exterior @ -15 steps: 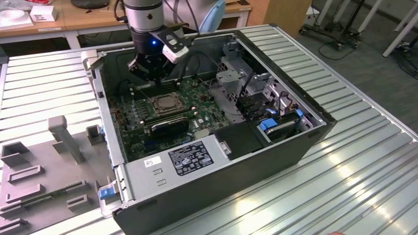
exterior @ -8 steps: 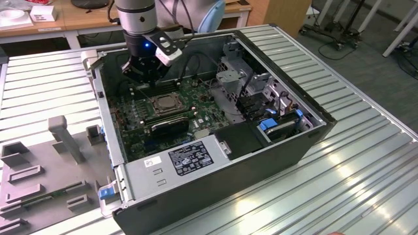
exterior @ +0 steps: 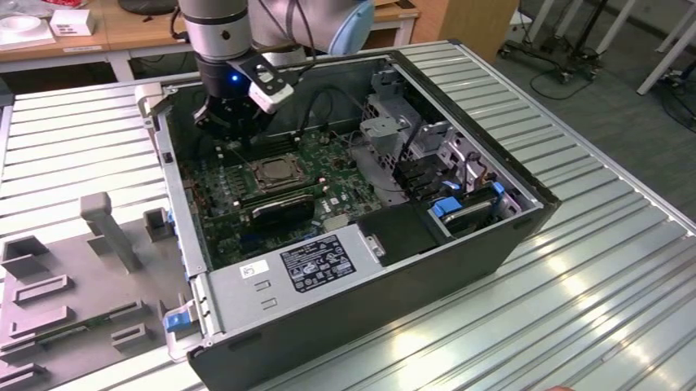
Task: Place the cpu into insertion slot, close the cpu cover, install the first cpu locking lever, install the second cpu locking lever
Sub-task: 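Install the first cpu locking lever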
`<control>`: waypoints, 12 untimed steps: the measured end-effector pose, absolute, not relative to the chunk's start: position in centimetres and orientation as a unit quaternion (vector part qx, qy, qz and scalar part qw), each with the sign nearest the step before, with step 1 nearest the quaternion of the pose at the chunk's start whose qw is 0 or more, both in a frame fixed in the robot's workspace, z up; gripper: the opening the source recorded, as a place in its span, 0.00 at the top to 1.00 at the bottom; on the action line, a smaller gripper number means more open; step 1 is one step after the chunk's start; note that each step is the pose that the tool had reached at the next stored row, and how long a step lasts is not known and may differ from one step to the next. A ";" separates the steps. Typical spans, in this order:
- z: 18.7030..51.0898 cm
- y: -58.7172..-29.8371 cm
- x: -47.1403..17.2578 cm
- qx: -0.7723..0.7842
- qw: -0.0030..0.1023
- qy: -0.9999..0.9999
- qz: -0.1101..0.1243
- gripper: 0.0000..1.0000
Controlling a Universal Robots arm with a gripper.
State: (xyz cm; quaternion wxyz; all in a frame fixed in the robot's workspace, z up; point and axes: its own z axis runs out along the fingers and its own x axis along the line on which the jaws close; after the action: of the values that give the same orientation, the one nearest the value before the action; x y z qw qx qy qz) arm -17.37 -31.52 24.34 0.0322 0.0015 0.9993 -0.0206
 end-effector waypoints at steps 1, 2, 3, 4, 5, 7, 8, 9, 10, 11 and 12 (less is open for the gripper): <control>24.3 -31.5 -17.6 0.001 0.032 0.999 -0.021 0.89; 24.3 -31.5 -17.8 0.001 0.032 0.999 -0.021 0.89; 24.2 -31.5 -18.0 0.001 0.032 0.999 -0.021 0.89; 24.2 -31.4 -18.1 0.001 0.032 0.999 -0.021 0.89; 24.2 -31.4 -18.2 0.001 0.032 0.999 -0.021 0.89; 24.2 -31.4 -18.2 0.001 0.032 0.999 -0.021 0.89; 24.2 -31.4 -18.2 0.001 0.032 0.999 -0.021 0.89; 24.2 -31.4 -18.2 0.001 0.032 0.999 -0.021 0.89; 24.2 -31.4 -18.3 0.001 0.032 0.999 -0.021 0.89; 24.2 -31.4 -18.3 0.001 0.032 0.999 -0.020 0.89; 24.2 -31.4 -18.3 0.002 0.033 0.999 -0.016 0.89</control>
State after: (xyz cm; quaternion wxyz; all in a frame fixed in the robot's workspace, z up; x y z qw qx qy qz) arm -18.26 -31.41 24.17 0.0333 0.0016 0.9993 -0.0164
